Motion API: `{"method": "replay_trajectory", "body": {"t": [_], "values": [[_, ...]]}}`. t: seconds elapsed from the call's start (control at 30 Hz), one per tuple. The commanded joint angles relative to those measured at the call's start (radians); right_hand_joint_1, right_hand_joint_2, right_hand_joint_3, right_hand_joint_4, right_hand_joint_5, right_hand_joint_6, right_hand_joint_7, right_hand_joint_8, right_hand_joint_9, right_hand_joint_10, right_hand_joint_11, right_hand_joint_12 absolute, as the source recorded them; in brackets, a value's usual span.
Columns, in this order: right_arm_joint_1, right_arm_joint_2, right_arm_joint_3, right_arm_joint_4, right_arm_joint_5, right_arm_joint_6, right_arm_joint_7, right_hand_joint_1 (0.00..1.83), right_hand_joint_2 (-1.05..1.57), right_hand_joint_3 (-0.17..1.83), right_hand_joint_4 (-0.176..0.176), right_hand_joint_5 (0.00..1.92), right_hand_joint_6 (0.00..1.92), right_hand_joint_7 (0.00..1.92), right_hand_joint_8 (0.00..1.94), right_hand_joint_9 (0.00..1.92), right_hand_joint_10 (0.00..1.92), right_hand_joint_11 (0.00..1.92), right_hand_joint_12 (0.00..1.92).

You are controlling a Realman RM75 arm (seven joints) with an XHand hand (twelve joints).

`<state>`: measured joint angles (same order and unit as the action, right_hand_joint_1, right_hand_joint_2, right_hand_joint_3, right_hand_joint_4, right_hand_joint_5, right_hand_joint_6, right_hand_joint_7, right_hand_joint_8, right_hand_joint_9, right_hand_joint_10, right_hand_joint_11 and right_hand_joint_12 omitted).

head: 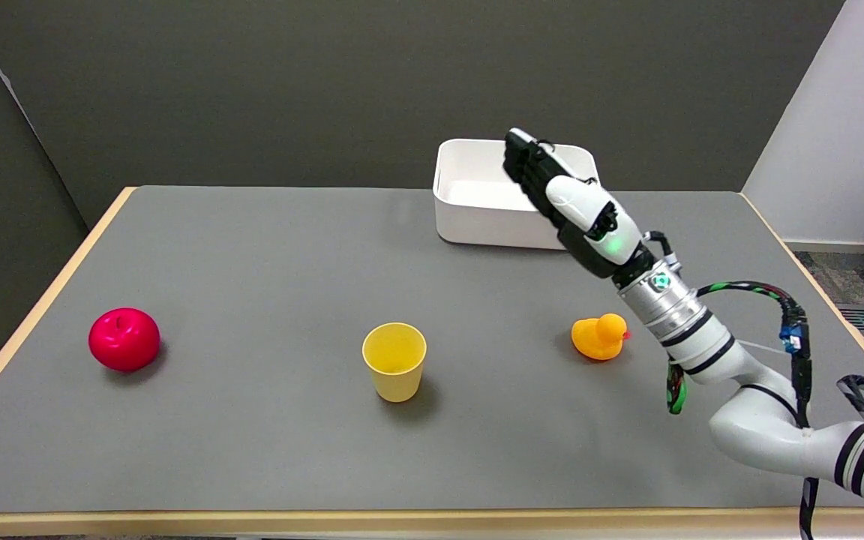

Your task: Pick up the cup.

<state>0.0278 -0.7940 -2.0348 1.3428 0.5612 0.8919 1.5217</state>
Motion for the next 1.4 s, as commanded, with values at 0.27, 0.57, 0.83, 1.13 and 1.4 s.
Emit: {"method": "replay_trajectory", "body": {"t": [0.27,0.57,0.83,1.13,1.4], "values": [[-0.012,0.036,-0.135,0.084,-0.008,-0.227,0.192,0.18,0.73,0.78,-0.176,0.0,0.1,0.0,0.0,0.0,0.0,0.0,0.0],[-0.014,-0.057,-0.16,-0.013,-0.076,-0.251,0.192,0.17,0.79,0.65,-0.176,0.0,0.16,0.0,0.0,0.0,0.0,0.0,0.0],[-0.003,-0.123,-0.125,-0.128,-0.179,-0.254,0.192,0.2,0.71,0.76,-0.176,0.0,0.2,0.0,0.0,0.0,0.0,0.0,0.0],[0.042,-0.157,-0.112,-0.19,-0.272,-0.218,0.192,0.35,0.66,0.74,-0.176,0.0,0.22,0.0,0.0,0.0,0.0,0.0,0.0],[0.084,-0.176,-0.126,-0.208,-0.333,-0.214,0.192,0.45,0.66,0.64,-0.176,0.0,0.15,0.0,0.0,0.0,0.0,0.0,0.0]]}}
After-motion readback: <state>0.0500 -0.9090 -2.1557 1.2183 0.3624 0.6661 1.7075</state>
